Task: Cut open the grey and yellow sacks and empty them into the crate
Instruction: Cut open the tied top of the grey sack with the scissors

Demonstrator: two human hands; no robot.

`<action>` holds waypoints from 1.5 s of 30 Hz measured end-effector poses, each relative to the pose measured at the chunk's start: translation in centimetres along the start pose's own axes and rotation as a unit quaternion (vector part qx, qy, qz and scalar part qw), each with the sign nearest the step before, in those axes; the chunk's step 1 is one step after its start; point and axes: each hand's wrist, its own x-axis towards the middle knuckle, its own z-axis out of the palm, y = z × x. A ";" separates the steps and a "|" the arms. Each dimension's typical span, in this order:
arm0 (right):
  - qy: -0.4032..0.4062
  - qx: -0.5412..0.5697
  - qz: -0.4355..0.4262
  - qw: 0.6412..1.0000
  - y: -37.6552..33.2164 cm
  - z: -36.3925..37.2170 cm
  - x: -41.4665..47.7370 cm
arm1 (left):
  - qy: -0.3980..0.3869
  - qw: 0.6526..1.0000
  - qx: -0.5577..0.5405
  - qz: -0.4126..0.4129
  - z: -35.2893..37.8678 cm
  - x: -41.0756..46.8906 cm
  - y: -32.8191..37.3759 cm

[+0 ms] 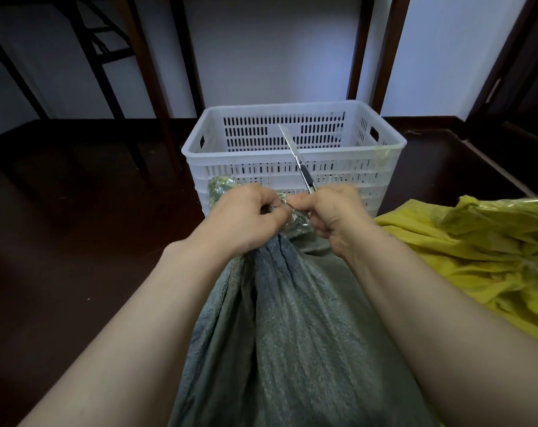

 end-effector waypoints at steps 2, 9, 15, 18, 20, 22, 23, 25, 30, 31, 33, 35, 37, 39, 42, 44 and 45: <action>-0.004 0.004 0.007 1.000 0.1 -0.2 0.1 | 0.017 1.000 0.013 -0.008 0.1 -0.3 -0.2; -0.057 -0.005 0.009 0.998 -0.3 -2.3 0.5 | 0.025 0.996 -0.034 -0.074 0.3 -0.8 -1.7; -0.107 -0.232 -0.069 0.964 -3.9 -4.1 -1.1 | -0.015 0.972 -0.203 -0.114 -0.3 -0.4 -2.5; -0.122 -0.355 -0.116 0.920 -6.0 -5.2 -2.4 | -0.027 0.961 -0.242 -0.129 -0.5 -0.5 -3.0; -0.131 -0.412 -0.147 0.890 -6.6 -5.7 -3.0 | -0.043 0.959 -0.240 -0.147 -0.5 -0.5 -3.3; -0.144 -0.457 -0.166 0.862 -6.7 -5.9 -3.2 | -0.055 0.956 -0.238 -0.162 -0.6 -0.5 -3.6; -0.149 -0.473 -0.169 0.852 -6.7 -5.9 -3.2 | -0.056 0.955 -0.238 -0.166 -0.6 -0.5 -3.7; -0.156 -0.489 -0.171 0.841 -6.4 -5.6 -3.0 | -0.057 0.955 -0.236 -0.170 -0.7 -0.5 -3.8; -0.170 -0.504 -0.180 0.827 -5.7 -4.6 -2.4 | -0.065 0.956 -0.227 -0.176 -0.5 -0.5 -3.9; -0.171 -0.511 -0.182 0.823 -5.6 -4.5 -2.4 | -0.065 0.956 -0.224 -0.175 -0.5 -0.4 -3.9; -0.169 -0.517 -0.188 0.818 -5.6 -4.3 -2.3 | -0.066 0.958 -0.218 -0.173 -0.5 -0.4 -3.9; -0.162 -0.516 -0.197 0.818 -5.6 -4.2 -2.2 | -0.067 0.960 -0.212 -0.172 -0.5 -0.5 -3.9; -0.156 -0.517 -0.202 0.817 -5.6 -4.2 -2.1 | -0.069 0.961 -0.210 -0.169 -0.5 -0.5 -3.8; -0.155 -0.518 -0.203 0.816 -5.6 -4.1 -2.1 | -0.070 0.961 -0.210 -0.165 -0.5 -0.4 -3.6; -0.154 -0.524 -0.200 0.813 -5.5 -3.8 -2.2 | -0.074 0.962 -0.207 -0.165 -0.5 -0.5 -3.4; -0.149 -0.539 -0.199 0.805 -5.5 -3.6 -2.3 | -0.077 0.963 -0.199 -0.164 -0.5 -0.5 -3.4; -0.147 -0.548 -0.200 0.799 -5.5 -3.5 -2.4 | -0.078 0.964 -0.195 -0.162 -0.5 -0.5 -3.4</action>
